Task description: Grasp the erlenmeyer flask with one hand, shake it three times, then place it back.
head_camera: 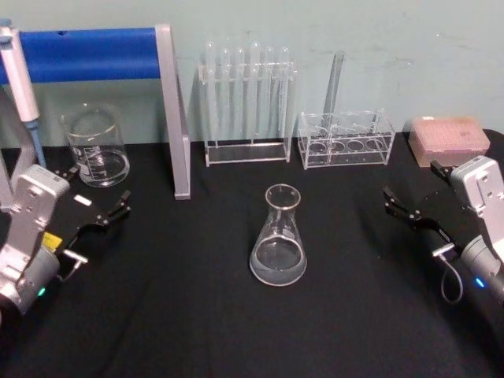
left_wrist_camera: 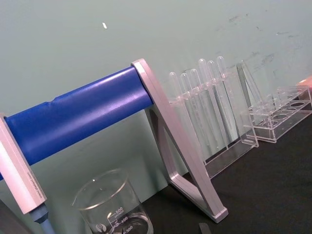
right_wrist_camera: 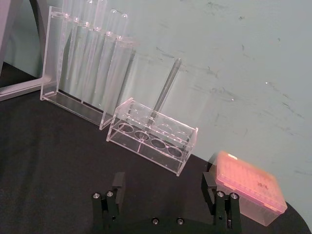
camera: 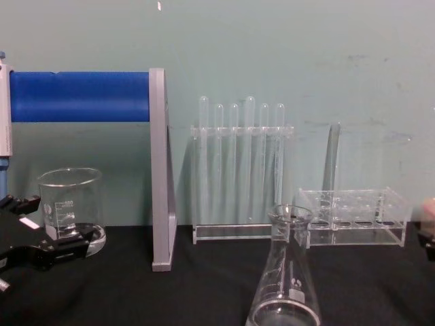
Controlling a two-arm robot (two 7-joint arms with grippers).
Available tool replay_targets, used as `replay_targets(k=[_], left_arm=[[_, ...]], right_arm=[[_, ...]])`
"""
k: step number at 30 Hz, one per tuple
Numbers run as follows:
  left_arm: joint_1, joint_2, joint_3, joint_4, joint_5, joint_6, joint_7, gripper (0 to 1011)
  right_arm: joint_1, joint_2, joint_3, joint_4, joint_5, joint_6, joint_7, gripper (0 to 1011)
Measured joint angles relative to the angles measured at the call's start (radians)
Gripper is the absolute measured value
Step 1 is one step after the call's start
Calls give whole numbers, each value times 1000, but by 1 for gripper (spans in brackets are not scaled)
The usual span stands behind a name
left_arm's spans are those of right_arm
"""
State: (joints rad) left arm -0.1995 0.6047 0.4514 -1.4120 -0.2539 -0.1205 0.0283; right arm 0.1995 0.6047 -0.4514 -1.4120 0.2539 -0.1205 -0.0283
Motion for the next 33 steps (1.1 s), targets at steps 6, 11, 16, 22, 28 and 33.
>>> replay_targets(k=[6, 11, 16, 22, 28, 33], left_arm=[[0, 0, 0, 0, 0, 0, 0, 1001], [0, 0, 0, 0, 0, 0, 0, 1001], [0, 0, 0, 0, 0, 0, 0, 1001], [0, 0, 0, 0, 0, 0, 0, 1001], [0, 0, 0, 0, 0, 0, 0, 1001], [0, 0, 0, 0, 0, 0, 0, 1001]], right_arm=[[0, 0, 0, 0, 0, 0, 0, 1000], [0, 0, 0, 0, 0, 0, 0, 1000], [0, 0, 0, 0, 0, 0, 0, 1000], [-6, 2, 12, -3, 11, -20, 46, 1000], [-22, 23, 27, -28, 92, -61, 197, 1000], [-36, 41, 28, -56, 147, -100, 333, 1000]])
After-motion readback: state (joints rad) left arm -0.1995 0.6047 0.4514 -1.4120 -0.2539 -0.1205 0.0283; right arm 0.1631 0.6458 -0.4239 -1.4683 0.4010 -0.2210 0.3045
